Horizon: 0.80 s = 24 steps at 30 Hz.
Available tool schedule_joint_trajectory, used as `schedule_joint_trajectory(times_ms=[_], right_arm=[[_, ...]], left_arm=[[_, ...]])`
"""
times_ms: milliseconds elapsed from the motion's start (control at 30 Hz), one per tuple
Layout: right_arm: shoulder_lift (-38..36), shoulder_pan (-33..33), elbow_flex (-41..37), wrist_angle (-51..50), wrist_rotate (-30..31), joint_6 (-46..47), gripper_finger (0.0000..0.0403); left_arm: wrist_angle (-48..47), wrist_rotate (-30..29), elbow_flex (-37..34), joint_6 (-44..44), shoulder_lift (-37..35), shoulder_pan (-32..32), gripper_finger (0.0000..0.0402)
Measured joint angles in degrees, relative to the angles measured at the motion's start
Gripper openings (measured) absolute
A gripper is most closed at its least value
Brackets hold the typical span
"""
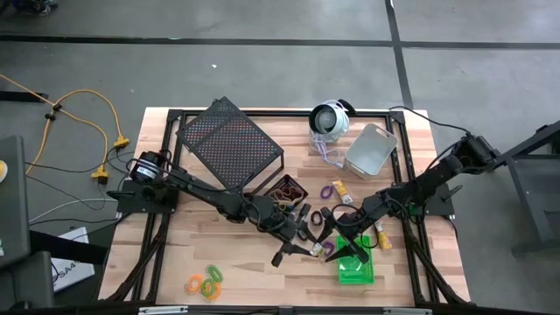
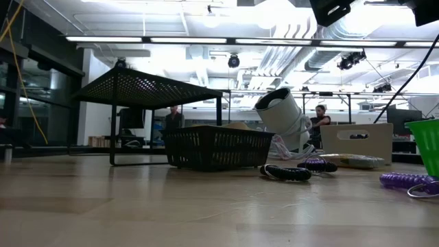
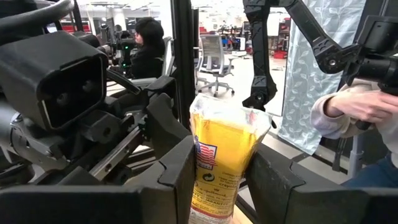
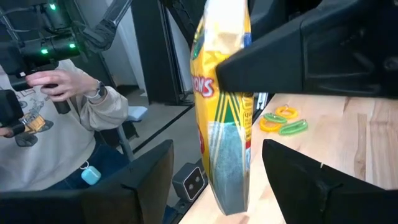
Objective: Pick & Place Office Desk Supplies
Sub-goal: Put the bottom left crayon box into the green bin
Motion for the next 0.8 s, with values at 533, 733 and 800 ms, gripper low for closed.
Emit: schedule_joint_trajectory(times_ms=[533,733,800], right_arm=[[0.0,0.0,0.0,0.07,0.04,0.01,0.0121],[0.0,0.0,0.0,0.07,0.0,0.0,0.0087],[0.0,0.0,0.0,0.04,-0.04,-0.02,0.0077]], left_arm=[[0.02,0.0,0.0,1.68,0.0,0.0,0.0119],[0.03,0.02,0.0,1.68,0.0,0.0,0.0119],[0.02,0.0,0.0,1.68,0.0,0.0,0.0119]])
